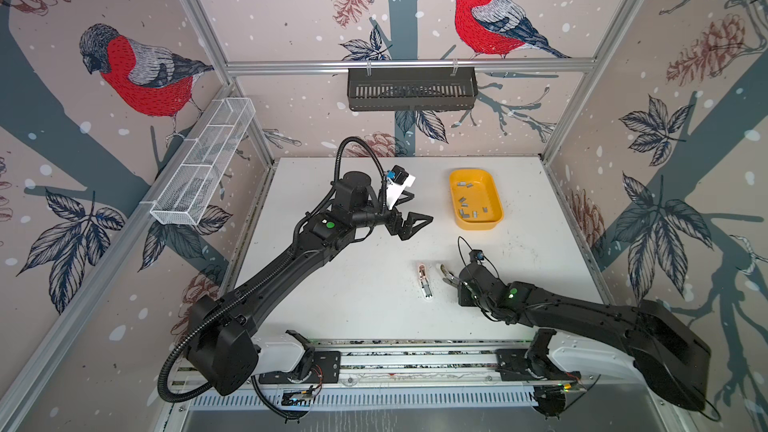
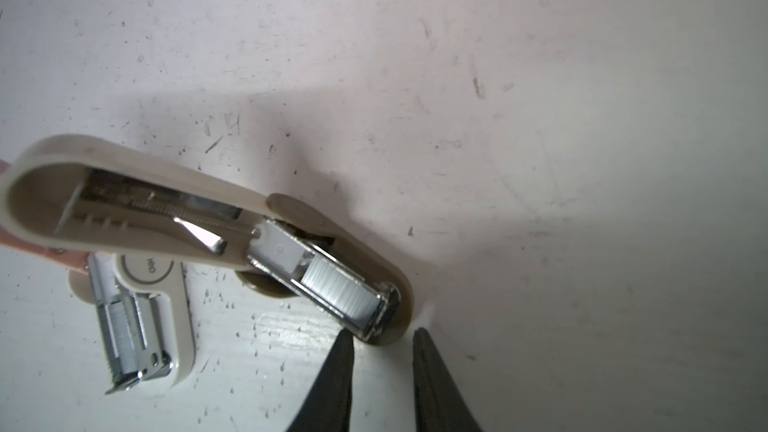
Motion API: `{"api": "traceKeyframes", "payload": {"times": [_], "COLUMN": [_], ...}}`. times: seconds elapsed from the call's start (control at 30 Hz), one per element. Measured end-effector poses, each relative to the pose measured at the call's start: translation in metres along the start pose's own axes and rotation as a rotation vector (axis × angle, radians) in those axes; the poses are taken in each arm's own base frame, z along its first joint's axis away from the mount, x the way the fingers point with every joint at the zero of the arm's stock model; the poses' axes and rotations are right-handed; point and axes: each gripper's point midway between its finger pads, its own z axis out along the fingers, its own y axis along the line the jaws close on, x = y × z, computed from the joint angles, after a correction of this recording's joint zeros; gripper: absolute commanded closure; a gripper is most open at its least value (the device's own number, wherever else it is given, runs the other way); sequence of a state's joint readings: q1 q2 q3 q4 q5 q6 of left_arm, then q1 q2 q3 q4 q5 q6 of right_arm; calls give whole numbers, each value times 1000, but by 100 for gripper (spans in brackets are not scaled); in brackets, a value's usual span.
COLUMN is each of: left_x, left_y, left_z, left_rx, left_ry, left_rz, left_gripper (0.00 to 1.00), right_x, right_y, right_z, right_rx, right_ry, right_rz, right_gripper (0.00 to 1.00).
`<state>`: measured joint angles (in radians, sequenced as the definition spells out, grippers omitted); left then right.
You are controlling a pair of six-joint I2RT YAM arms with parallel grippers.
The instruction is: Load the staples into the stapler
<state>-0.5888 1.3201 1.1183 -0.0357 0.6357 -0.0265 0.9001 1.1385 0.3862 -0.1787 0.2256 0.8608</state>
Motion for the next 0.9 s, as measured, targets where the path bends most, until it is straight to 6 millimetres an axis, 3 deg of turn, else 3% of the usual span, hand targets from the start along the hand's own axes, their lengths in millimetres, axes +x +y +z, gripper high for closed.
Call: {"api": "traceKeyframes", "payload": {"times": [0.43, 0.53, 0.63, 0.8, 0.9], "left_x": [6, 23, 51, 100, 112], "left_y": [3, 13, 18, -31, -39], "left_z": [8, 4, -4, -14, -20], "left_rx": [-72, -150, -215, -178, -191], "left_ry": [5, 4, 18, 60, 37], "left_rz": [-57, -202, -341, -403, -451], "left_gripper": [2, 2, 2, 2, 3], "right_x": [-22, -25, -23, -25, -24], "right_y": [-2, -1, -2, -2, -6], "right_z": [-23, -29, -31, -31, -26], "right_rx": [-96, -151, -194, -249, -254], "right_ry": [-101, -118, -124, -126, -115], "right_rz": [74, 93, 116, 150, 152], "right_gripper": [72, 72, 72, 75, 77]}}
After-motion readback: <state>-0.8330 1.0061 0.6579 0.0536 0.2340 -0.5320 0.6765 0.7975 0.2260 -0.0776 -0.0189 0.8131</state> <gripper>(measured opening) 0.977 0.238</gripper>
